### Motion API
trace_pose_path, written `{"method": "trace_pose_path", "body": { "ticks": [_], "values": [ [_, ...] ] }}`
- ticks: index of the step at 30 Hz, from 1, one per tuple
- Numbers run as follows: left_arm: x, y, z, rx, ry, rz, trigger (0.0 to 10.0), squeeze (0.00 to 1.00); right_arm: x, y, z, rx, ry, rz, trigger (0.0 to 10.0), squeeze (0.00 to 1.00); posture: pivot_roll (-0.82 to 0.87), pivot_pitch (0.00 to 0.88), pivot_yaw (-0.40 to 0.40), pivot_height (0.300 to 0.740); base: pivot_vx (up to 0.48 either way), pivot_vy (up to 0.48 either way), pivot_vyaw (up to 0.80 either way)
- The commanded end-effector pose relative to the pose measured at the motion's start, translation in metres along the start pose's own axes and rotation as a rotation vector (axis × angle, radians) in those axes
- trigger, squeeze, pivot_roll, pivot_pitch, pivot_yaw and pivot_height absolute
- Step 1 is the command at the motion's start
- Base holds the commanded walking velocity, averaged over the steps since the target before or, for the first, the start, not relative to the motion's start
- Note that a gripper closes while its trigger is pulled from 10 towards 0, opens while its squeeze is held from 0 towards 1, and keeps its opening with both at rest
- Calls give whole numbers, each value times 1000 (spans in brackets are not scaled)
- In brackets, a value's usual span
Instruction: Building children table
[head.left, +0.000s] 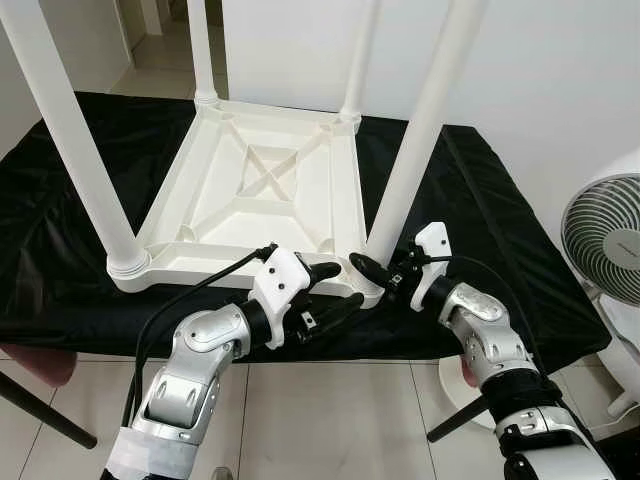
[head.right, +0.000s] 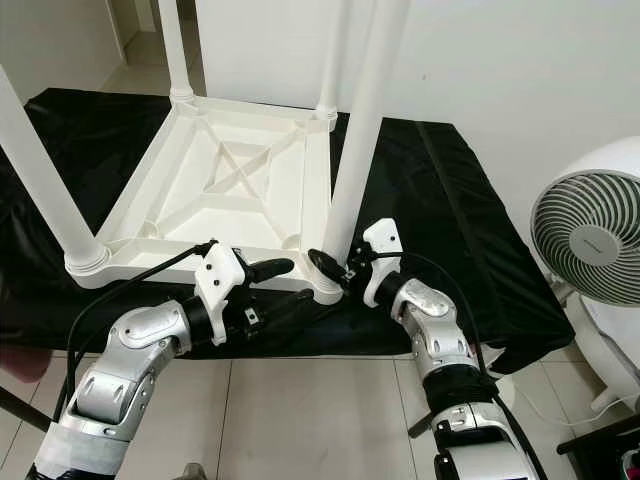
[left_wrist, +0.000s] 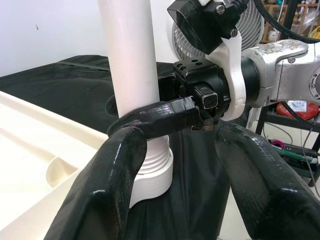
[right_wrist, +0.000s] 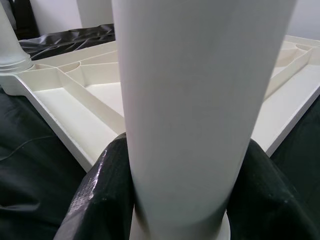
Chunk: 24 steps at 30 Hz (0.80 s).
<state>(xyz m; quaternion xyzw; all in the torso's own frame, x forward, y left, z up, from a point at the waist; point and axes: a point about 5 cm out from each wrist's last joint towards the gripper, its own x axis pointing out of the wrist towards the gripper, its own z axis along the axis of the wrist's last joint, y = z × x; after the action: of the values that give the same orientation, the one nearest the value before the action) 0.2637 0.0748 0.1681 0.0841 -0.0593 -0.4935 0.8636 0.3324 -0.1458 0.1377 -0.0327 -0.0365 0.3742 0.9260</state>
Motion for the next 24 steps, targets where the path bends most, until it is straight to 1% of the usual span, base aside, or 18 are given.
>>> {"method": "trace_pose_path", "body": {
  "ticks": [1,2,3,4,6,8,9,10,12,13,14,15,16,17,19,21,22,24],
  "values": [
    [0,5,-1,-8,9,118,10000,0,-2,0,-8,11,32,-66,0,0,133,44,-66,740,0,0,0],
    [1,4,0,-14,4,117,10000,0,-2,0,-11,23,53,-124,0,0,131,48,-64,740,0,0,0],
    [1,4,0,-14,4,117,10000,0,-2,0,-11,23,53,-124,0,0,131,48,-64,740,0,0,0],
    [1,4,0,-19,0,116,10000,0,-2,0,-14,31,67,-162,0,0,128,51,-62,740,0,0,0],
    [1,4,1,-24,-4,116,10000,0,-1,1,-13,30,58,-193,0,0,126,54,-61,740,0,0,0],
    [1,4,1,-24,-4,116,10000,0,-1,1,-13,30,58,-193,0,0,126,54,-61,740,0,0,0],
    [1,4,2,-30,-6,119,10000,0,0,0,-12,27,41,-250,0,0,123,59,-59,740,0,0,0],
    [1,4,2,-30,-6,119,10000,0,0,0,-12,27,41,-250,0,0,123,59,-59,740,0,0,0],
    [0,5,2,-40,-5,123,10000,0,4,6,-8,63,1,-365,0,0,120,64,-57,740,0,0,0],
    [0,5,2,-40,-5,123,10000,0,4,6,-8,63,1,-365,0,0,120,64,-57,740,0,0,0],
    [0,5,2,-45,-6,124,10000,0,5,11,-8,76,-7,-419,0,0,118,66,-58,740,0,0,0],
    [0,5,2,-45,-6,124,10000,0,5,11,-8,76,-7,-419,0,0,118,66,-58,740,0,0,0],
    [-1,5,2,-60,-16,126,10000,0,5,14,-9,94,-14,-480,0,0,116,67,-59,740,0,0,0],
    [-1,5,2,-60,-16,126,10000,0,5,14,-9,94,-14,-480,0,0,116,67,-59,740,0,0,0],
    [-1,6,3,-73,-24,130,10000,0,4,20,-9,106,-36,-651,0,0,110,67,-59,740,0,0,0],
    [-1,6,3,-73,-24,130,10000,0,4,20,-9,106,-36,-651,0,0,110,67,-59,740,0,0,0],
    [0,6,3,-74,-24,131,10000,0,2,22,-8,114,-49,-744,0,0,105,65,-58,740,0,0,0],
    [0,6,3,-74,-24,131,10000,0,2,22,-8,114,-49,-744,0,0,105,65,-58,740,0,0,0]
  ]
}}
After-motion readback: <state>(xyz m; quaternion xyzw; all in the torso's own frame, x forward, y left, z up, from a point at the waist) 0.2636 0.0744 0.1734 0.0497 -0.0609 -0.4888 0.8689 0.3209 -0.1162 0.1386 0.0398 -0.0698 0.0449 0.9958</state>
